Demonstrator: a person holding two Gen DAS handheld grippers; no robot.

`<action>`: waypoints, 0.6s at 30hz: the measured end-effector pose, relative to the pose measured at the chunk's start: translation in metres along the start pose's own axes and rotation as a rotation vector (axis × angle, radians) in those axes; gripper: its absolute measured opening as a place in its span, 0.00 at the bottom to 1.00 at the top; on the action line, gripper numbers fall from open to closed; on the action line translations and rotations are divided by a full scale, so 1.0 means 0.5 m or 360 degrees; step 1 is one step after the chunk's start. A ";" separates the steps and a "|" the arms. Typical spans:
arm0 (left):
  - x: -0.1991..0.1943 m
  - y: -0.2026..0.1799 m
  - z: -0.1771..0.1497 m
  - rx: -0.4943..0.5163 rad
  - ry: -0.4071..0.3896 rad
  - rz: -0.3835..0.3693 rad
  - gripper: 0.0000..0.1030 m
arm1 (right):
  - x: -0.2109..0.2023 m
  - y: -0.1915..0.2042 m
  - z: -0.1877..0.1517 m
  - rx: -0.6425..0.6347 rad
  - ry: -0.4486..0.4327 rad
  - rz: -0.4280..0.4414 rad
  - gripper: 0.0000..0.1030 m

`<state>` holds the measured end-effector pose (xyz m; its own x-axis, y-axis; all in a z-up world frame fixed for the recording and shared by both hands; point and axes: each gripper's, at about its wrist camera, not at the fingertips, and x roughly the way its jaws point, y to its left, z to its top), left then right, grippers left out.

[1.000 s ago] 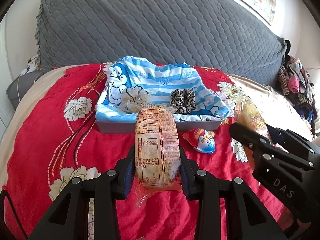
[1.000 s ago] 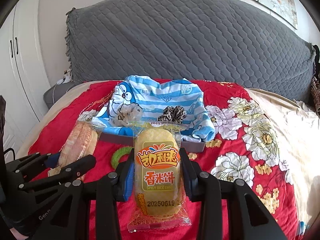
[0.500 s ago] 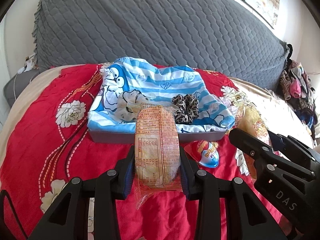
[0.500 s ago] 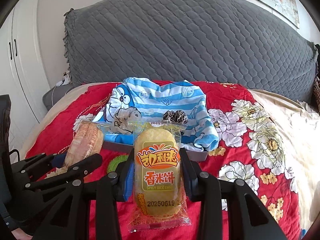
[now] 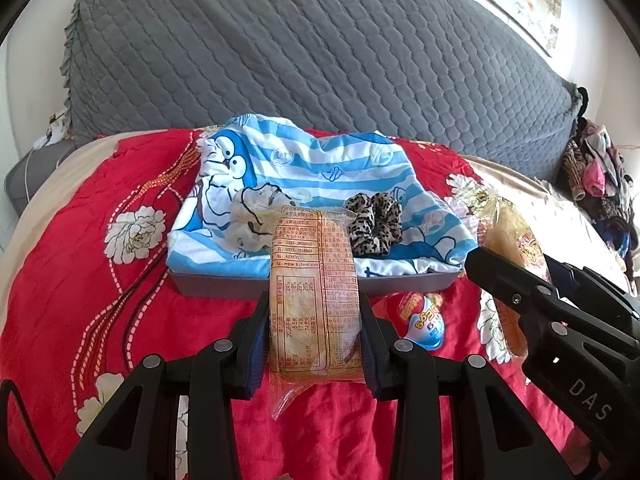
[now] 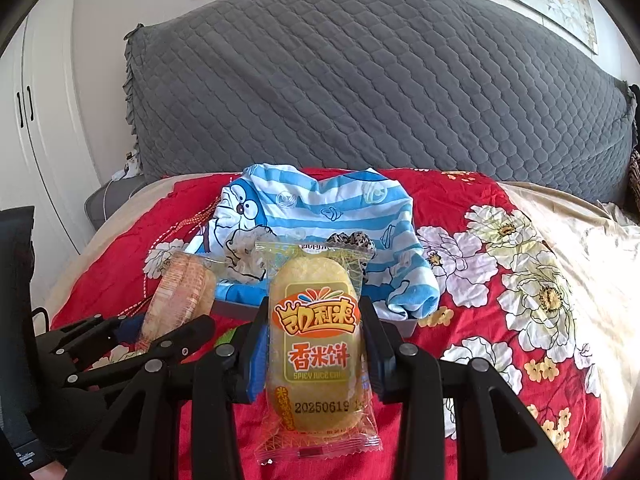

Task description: Organize objects

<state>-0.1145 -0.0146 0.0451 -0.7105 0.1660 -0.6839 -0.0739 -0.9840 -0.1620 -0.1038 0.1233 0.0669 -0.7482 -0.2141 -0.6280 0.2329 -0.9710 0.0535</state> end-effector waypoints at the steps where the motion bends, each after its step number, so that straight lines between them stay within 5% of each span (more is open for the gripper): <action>1: 0.000 -0.001 0.002 0.0007 -0.0004 0.0001 0.38 | 0.002 -0.002 0.002 0.0004 -0.0002 -0.0001 0.39; 18: 0.025 0.010 0.044 -0.0002 -0.0036 -0.0003 0.38 | 0.039 -0.015 0.035 -0.0015 -0.0033 -0.0055 0.39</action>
<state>-0.1390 -0.0187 0.0514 -0.7261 0.1661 -0.6672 -0.0742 -0.9836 -0.1642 -0.1308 0.1247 0.0678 -0.7687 -0.1829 -0.6129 0.2126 -0.9768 0.0249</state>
